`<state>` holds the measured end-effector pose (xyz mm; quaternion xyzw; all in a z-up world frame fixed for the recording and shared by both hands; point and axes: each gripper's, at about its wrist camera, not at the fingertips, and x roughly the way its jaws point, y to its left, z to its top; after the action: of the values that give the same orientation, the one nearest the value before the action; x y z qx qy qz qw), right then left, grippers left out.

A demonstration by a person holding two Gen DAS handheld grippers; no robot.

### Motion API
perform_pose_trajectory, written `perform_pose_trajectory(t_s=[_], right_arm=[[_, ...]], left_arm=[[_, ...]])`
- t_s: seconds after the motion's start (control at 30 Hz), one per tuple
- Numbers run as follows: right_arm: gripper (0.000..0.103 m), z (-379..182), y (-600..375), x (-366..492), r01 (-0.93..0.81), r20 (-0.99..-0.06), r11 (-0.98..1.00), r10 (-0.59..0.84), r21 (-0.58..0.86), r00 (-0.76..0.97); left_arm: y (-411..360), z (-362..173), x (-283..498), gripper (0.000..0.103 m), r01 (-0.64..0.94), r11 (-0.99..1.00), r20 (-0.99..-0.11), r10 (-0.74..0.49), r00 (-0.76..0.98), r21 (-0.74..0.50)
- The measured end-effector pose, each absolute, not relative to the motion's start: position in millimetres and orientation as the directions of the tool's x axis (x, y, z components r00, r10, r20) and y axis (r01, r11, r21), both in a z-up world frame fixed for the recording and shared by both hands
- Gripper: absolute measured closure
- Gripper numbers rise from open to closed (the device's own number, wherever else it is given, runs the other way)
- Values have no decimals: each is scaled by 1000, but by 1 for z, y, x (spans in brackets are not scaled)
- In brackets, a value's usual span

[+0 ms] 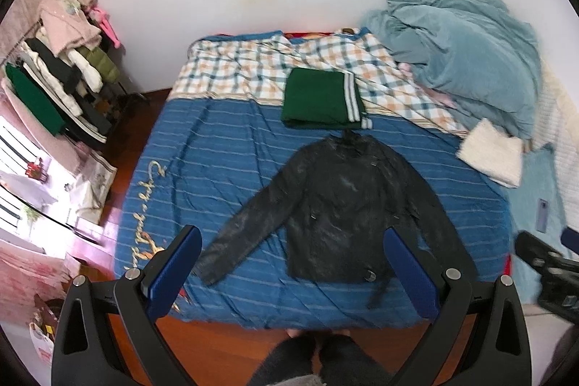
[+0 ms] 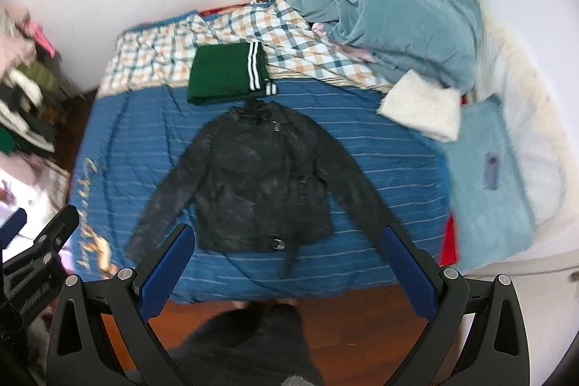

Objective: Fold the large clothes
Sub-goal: 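Grasp the jacket sleeve cuff with the right gripper and lift it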

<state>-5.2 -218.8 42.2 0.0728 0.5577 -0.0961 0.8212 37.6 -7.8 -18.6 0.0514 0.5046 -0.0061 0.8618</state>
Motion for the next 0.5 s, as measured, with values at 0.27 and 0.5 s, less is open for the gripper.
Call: perform_pose_trajectory(t_s=[0.27, 0.5], right_arm=[[12, -99, -346, -14, 562, -967, 826, -116, 31, 225], [28, -254, -498, -44, 751, -987, 654, -43, 88, 153]], left_arm=[[-15, -122, 84, 0, 14, 983, -838, 147, 526, 181], [-56, -246, 126, 0, -33, 949, -879, 302, 370, 312]])
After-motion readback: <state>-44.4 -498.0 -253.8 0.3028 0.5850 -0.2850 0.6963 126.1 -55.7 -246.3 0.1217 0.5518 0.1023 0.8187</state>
